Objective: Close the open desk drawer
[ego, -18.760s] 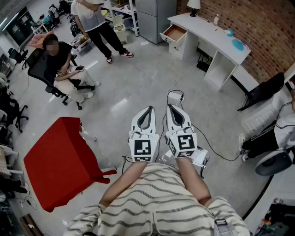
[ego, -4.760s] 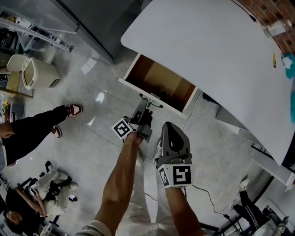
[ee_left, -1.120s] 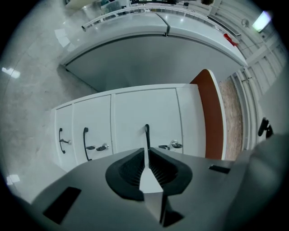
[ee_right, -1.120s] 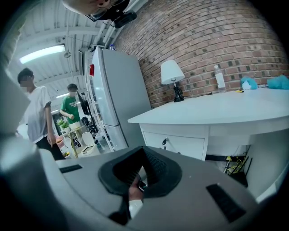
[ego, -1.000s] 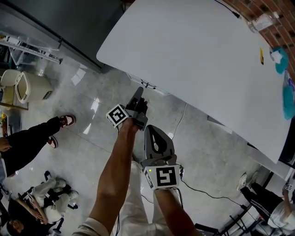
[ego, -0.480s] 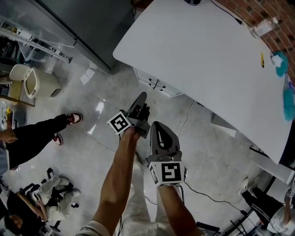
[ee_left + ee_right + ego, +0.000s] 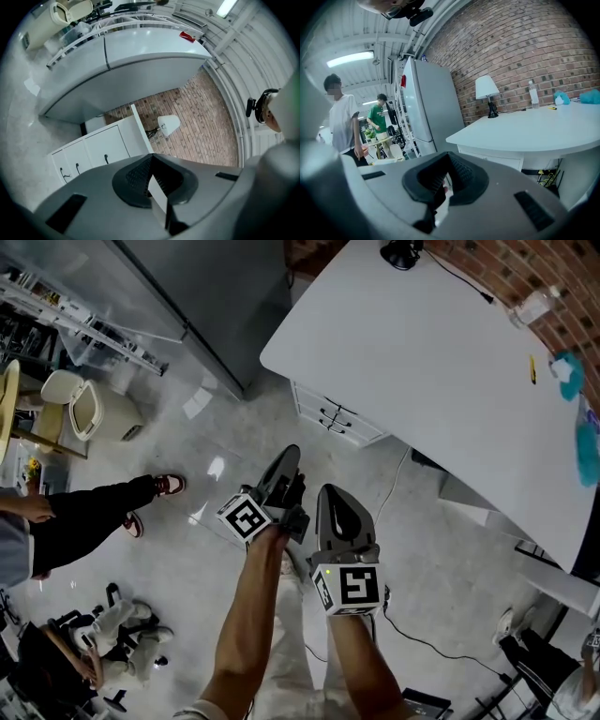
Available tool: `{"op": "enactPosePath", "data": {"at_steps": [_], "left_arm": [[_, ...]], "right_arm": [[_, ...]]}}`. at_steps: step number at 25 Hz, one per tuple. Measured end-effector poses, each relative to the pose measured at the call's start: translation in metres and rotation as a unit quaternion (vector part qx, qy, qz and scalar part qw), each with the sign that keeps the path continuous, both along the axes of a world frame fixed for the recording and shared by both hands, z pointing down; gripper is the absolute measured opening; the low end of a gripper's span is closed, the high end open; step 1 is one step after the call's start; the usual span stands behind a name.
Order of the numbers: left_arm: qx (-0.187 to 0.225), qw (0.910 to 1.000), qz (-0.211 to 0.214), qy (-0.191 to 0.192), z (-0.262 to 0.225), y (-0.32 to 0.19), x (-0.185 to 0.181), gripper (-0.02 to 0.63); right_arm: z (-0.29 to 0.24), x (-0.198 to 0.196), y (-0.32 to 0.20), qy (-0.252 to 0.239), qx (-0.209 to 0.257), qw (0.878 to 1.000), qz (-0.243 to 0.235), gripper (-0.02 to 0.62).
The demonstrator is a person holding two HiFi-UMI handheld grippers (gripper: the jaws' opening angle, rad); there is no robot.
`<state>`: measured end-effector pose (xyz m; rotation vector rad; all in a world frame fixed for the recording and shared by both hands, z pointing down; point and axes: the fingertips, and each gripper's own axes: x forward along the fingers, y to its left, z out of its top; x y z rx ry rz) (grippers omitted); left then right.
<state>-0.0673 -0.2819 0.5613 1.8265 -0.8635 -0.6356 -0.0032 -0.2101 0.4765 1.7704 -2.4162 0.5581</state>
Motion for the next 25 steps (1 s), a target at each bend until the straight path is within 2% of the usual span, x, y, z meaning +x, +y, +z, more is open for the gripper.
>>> {"op": "enactPosePath", "data": {"at_steps": [7, 10, 14, 20, 25], "left_arm": [[0.041, 0.9963, 0.004, -0.076, -0.065, 0.019, -0.018, 0.006], [0.057, 0.992, 0.0, -0.113, -0.101, 0.024, -0.021, 0.005], [0.088, 0.9789, -0.002, -0.184, -0.147, 0.036, -0.022, 0.005], [0.125, 0.9582, -0.018, -0.257, -0.21, 0.047, -0.027, 0.005], [0.159, 0.9284, -0.038, -0.333, -0.262, 0.057, -0.03, 0.005]], "right_arm": [[-0.04, -0.004, -0.001, -0.005, 0.013, 1.0, 0.005, 0.009], [-0.063, -0.003, -0.006, -0.015, 0.024, 0.999, 0.014, 0.011], [-0.093, -0.007, -0.005, -0.022, 0.039, 0.999, 0.012, 0.009], [-0.136, -0.009, -0.004, -0.028, 0.052, 0.998, 0.01, 0.009], [-0.177, -0.015, -0.002, -0.018, 0.066, 0.998, -0.008, 0.009]]}}
